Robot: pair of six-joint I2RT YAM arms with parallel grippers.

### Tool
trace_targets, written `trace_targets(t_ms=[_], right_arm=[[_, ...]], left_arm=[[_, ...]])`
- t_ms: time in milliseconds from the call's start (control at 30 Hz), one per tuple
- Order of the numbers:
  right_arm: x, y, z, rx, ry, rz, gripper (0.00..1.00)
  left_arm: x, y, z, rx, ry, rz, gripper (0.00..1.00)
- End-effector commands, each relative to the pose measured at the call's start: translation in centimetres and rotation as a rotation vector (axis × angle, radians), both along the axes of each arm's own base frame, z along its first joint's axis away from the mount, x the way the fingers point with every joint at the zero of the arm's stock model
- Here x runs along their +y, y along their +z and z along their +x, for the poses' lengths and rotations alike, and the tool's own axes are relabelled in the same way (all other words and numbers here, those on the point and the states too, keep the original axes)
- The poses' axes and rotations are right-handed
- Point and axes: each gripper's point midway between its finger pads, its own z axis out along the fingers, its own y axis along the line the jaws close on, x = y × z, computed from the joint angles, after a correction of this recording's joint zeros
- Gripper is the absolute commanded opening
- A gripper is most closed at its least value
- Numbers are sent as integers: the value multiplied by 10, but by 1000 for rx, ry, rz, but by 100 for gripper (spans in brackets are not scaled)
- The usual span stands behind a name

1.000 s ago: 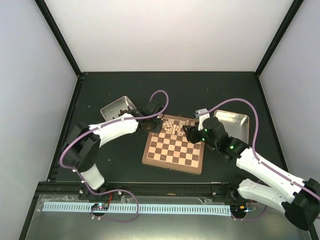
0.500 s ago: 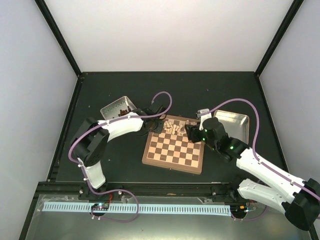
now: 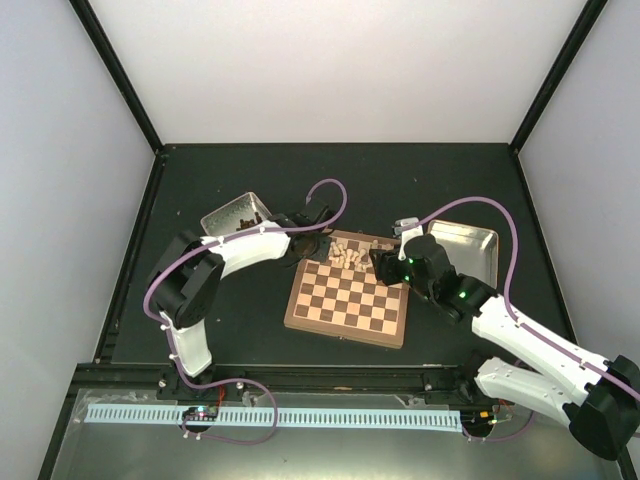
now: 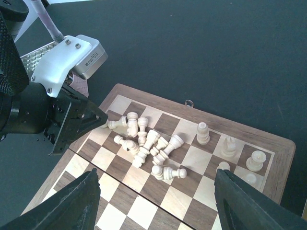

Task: Set up the chess pieces on the board
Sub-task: Place the chess piece on the chessboard, then move the chess piece to the chessboard.

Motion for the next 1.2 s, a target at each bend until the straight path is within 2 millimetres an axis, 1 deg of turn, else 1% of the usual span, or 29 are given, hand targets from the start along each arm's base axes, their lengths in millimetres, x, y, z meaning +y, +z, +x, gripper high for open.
trace_targets(t_ms=[0, 100, 133, 233, 333, 467, 567, 700, 767, 867, 933, 1033, 1167], right_arm=[[0, 5, 3, -11, -18, 14, 67], [1, 5, 3, -9, -15, 17, 67], [1, 5, 3, -8, -15, 19, 67], [3, 7, 2, -6, -3, 28, 67], [5, 7, 1, 2, 5, 30, 67], [7, 7, 0, 10, 15, 34, 67], [10, 4, 0, 31, 18, 34, 67], [14, -6, 2, 100, 6, 18, 67], [17, -16, 4, 161, -4, -9, 67], [20, -30, 8, 263, -49, -60, 64], [22, -40, 13, 317, -71, -95, 60], [28, -55, 20, 373, -78, -168, 50], [36, -75, 28, 437, -42, -279, 43]], left_arm=[[4, 0, 11, -15, 29, 16, 12], [2, -3, 9, -6, 19, 10, 15], [2, -3, 9, -2, 17, 6, 18], [1, 0, 9, -10, 14, -3, 26], [2, 5, 11, -18, 19, -11, 29], [2, 17, 15, -39, 20, -39, 32], [4, 29, 16, -57, 26, -58, 37], [10, 53, 14, -95, 46, -109, 43], [14, 69, 12, -124, 60, -149, 47], [23, 95, 6, -171, 82, -216, 50], [29, 109, 3, -200, 94, -250, 51], [37, 128, -4, -237, 102, -304, 52], [47, 148, -13, -266, 101, -365, 53]])
